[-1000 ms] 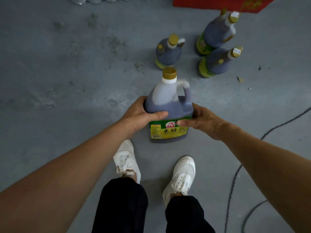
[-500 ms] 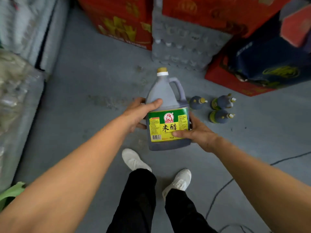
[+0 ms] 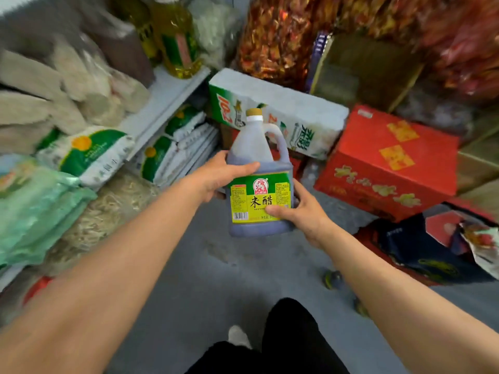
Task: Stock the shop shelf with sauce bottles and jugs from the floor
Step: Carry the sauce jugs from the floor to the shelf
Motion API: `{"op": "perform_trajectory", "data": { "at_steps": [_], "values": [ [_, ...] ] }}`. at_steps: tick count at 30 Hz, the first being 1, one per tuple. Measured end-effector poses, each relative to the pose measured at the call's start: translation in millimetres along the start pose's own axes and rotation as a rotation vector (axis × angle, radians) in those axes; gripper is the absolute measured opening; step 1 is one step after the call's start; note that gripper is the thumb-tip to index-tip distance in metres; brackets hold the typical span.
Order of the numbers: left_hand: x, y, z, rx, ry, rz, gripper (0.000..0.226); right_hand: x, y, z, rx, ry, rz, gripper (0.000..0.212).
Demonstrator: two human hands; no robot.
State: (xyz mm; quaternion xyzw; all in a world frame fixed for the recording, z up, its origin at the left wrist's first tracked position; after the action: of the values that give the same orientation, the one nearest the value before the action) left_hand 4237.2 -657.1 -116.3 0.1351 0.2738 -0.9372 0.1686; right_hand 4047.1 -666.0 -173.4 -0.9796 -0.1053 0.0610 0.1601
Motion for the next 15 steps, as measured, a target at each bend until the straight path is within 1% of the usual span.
{"op": "perform_trajectory", "data": {
  "at_steps": [2, 4, 6, 8, 11, 15],
  "values": [
    [-32, 3, 30, 0.042, -0.011, 0.035, 0.062, 20, 15, -41, -0.043, 0.026, -0.020, 0.086],
    [-62, 10, 59, 0.080, -0.017, 0.058, 0.052, 39, 32, -80, -0.089, 0.044, -0.041, 0.085],
    [-90, 23, 85, 0.103, -0.015, 0.090, 0.047, 58, 50, -115, -0.120, 0.065, -0.072, 0.079],
    [-119, 40, 110, 0.125, -0.028, 0.140, 0.049, 78, 74, -146, -0.147, 0.087, -0.114, 0.073],
    [-161, 78, 147, 0.154, -0.076, 0.234, 0.063, 111, 124, -194, -0.189, 0.103, -0.179, 0.072],
    [-218, 152, 200, 0.204, -0.130, 0.368, 0.055, 166, 224, -261, -0.223, 0.127, -0.276, 0.069]
  ]
}}
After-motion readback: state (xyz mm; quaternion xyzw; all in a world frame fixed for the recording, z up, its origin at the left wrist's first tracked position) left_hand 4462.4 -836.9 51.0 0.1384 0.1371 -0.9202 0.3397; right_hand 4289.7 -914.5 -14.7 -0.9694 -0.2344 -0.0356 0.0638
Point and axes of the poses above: each hand's wrist, its own y-axis towards the middle knuckle, its own x-axis out of the palm, z = x × y, the point moved 9 cm from there along y, towards the middle knuckle, and after that the axes turned 15 degrees about z, right-handed, at the moved point
